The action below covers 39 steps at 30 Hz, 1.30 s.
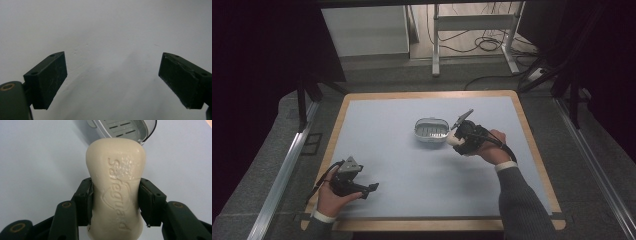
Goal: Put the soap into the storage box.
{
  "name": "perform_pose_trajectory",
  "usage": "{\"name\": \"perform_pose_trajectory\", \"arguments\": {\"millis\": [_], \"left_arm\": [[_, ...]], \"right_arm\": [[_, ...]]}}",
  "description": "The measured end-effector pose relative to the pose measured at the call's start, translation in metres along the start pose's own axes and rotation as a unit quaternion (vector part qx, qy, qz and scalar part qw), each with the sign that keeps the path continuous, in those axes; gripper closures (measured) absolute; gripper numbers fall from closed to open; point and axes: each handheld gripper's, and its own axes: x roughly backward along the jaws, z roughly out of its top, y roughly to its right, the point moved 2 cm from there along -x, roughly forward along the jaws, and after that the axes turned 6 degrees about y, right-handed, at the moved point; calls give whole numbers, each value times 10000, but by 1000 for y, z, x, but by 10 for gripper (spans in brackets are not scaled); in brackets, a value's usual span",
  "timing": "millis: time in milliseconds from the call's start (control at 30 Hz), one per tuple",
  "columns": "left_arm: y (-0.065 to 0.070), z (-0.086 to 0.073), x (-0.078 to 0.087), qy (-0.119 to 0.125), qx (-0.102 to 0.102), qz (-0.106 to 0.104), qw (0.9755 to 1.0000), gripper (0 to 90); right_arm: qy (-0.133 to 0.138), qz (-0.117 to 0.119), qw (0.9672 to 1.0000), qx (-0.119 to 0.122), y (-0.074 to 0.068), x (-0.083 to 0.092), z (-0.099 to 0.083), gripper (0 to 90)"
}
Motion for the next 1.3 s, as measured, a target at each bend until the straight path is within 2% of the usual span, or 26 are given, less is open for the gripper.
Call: {"name": "perform_pose_trajectory", "arguments": {"millis": [533, 800, 1067, 1300], "left_arm": [[0, 0, 0, -23, -29, 12, 10000, 85], [0, -1, 1, -21, -29, 8, 10000, 85], [-1, -1, 0, -35, -52, 7, 10000, 85], [-1, -1, 3, 9, -38, 11, 10000, 85]], "right_arm": [[-38, 82, 9999, 46, 3, -12, 13, 496], [-44, 48, 10000, 34, 5, -15, 19, 496], [3, 146, 9998, 108, 7, -17, 27, 496], [-11, 138, 9998, 169, 9, -21, 36, 496]]}}
